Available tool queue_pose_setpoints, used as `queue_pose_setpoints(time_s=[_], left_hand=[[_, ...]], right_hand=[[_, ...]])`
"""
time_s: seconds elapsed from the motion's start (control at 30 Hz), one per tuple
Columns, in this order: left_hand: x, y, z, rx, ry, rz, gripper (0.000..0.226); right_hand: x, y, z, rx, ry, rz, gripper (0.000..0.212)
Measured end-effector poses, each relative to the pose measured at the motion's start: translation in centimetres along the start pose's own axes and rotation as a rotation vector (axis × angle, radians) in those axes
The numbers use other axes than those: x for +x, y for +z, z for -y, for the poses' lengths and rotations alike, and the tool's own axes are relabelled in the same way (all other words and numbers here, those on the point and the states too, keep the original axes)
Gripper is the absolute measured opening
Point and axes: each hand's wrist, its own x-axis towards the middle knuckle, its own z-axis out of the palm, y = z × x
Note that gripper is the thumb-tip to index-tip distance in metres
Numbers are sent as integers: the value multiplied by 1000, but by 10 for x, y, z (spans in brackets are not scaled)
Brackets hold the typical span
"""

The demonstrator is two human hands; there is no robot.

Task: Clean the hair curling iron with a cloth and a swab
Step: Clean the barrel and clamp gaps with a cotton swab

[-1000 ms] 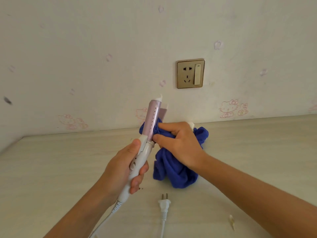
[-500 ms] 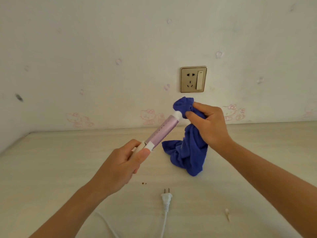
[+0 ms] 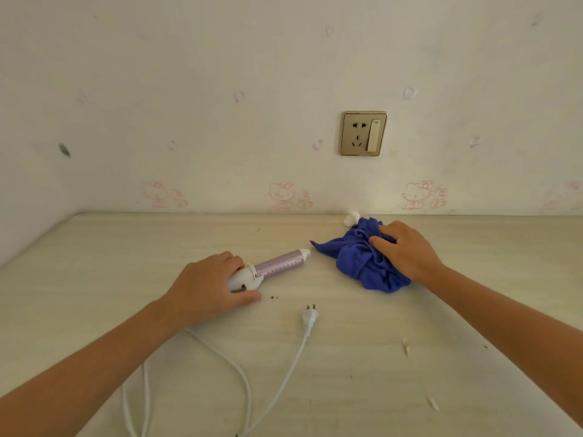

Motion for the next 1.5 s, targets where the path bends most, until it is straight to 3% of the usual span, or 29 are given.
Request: queue_pose_setpoints(time_s=[0.07,0.17,0.27,0.4,0.6,0.7,0.87,0.93,1.1,1.2,1.37,1.5], left_hand=[[4,-8,-3,-53,-34,1,59],[-2,-23,-19,-144,5,-167,39],[-22,-34,-59,-267,171,-224,18],[-50,-27,-128,-312,465,-14,18],[-28,15,-197,-294,649,-6,37],[-13,36,-212,-267,662,58,40],[-7,45,-218,-319,687,40,7],[-9,44,-221,-288,711,44,3],[-19,37,-219,-279,617,49,10],[-27,24,-206,-330,533,0,10],[-48,0,-176,-390,471,-128,8],[-54,-6,-164,-443,404,-139,27]], right_hand=[[-3,-7,1,21,28,-13,12],[-20,-28,8,87,35,-186,32],[-63,-53,21,152,-12,-275,9],[-142,-70,33,145,19,-89,15],[-218,-67,39,-51,94,228,35],[-229,-52,33,-134,58,221,25],[-229,-36,27,-112,14,117,8],[-229,-33,26,-109,25,98,5],[-220,-34,23,-45,102,90,1],[-208,-35,28,58,95,116,15],[-190,-24,55,151,-85,23,14],[-177,-17,72,139,-190,23,14]])
